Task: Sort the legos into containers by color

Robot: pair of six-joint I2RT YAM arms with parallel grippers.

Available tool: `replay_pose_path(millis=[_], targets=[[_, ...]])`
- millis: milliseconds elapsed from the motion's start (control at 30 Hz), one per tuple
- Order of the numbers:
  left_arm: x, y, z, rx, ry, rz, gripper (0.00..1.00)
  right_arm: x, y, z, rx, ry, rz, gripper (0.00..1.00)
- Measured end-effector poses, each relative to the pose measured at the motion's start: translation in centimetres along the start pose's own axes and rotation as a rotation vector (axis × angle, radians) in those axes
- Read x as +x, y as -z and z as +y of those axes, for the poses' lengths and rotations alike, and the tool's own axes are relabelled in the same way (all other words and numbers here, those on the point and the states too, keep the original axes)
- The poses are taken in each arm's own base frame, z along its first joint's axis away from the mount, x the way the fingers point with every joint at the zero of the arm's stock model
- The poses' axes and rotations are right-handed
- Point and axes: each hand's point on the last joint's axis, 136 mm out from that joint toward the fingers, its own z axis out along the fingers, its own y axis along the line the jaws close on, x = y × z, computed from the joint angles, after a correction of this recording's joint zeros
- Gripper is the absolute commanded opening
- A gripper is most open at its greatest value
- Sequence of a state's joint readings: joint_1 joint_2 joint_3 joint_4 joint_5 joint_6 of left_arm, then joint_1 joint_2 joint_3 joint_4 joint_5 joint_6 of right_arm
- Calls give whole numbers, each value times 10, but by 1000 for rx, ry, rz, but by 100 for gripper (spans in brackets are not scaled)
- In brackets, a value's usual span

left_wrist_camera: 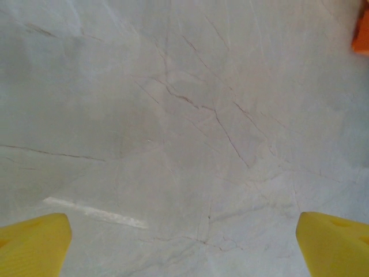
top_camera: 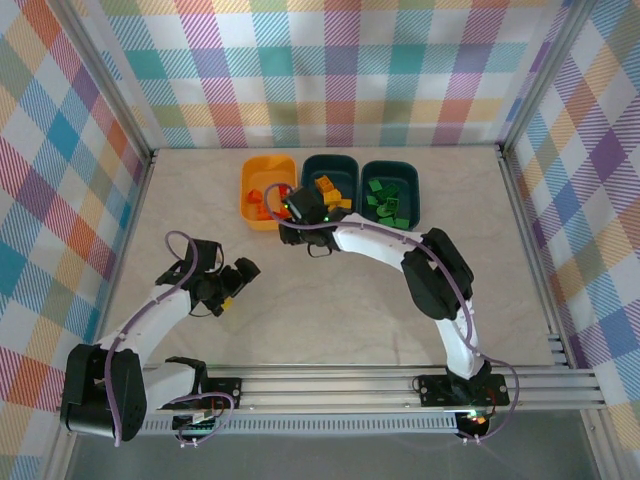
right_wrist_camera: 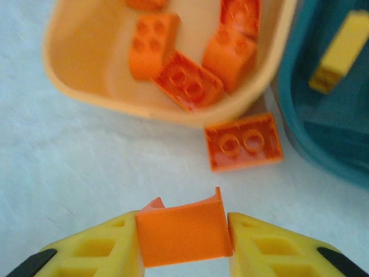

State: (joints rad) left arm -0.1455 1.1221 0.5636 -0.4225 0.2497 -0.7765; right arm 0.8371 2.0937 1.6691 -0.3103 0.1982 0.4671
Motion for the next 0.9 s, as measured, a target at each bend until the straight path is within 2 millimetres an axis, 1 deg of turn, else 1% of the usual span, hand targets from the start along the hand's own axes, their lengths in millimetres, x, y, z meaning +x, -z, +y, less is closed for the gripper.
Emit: replay_pose_path(millis=[67, 133, 200, 267, 400, 500, 567, 667, 700, 900], targets=[[-6, 6, 1, 6, 24, -40, 100, -27, -3, 11, -23, -9, -50, 38], [-10, 15, -1, 30, 29, -82, 100, -48, -9, 18, -37, -17, -89, 38], [-12, 24, -4, 52, 28, -116, 100, -61, -19, 19, -38, -23, -106, 39], [-13, 29, -5, 59, 25, -129, 100, -68, -32, 16, -29, -30, -107, 40], [-10, 29, 0, 39, 27, -117, 100, -66, -55, 4, 2, -35, -69, 45], [-9, 29, 0, 40, 27, -115, 100, -63, -62, -3, 23, -30, -42, 60], [-9, 28, 0, 41, 27, -113, 100, -63, -61, -6, 33, -21, -32, 66], [-9, 27, 0, 37, 28, -110, 100, -65, -55, -6, 39, -8, -39, 69], [-9, 26, 1, 35, 29, -108, 100, -63, -51, -7, 42, -7, -39, 69], [-7, 20, 3, 21, 35, -84, 100, -32, -9, -16, 61, -22, -28, 72]])
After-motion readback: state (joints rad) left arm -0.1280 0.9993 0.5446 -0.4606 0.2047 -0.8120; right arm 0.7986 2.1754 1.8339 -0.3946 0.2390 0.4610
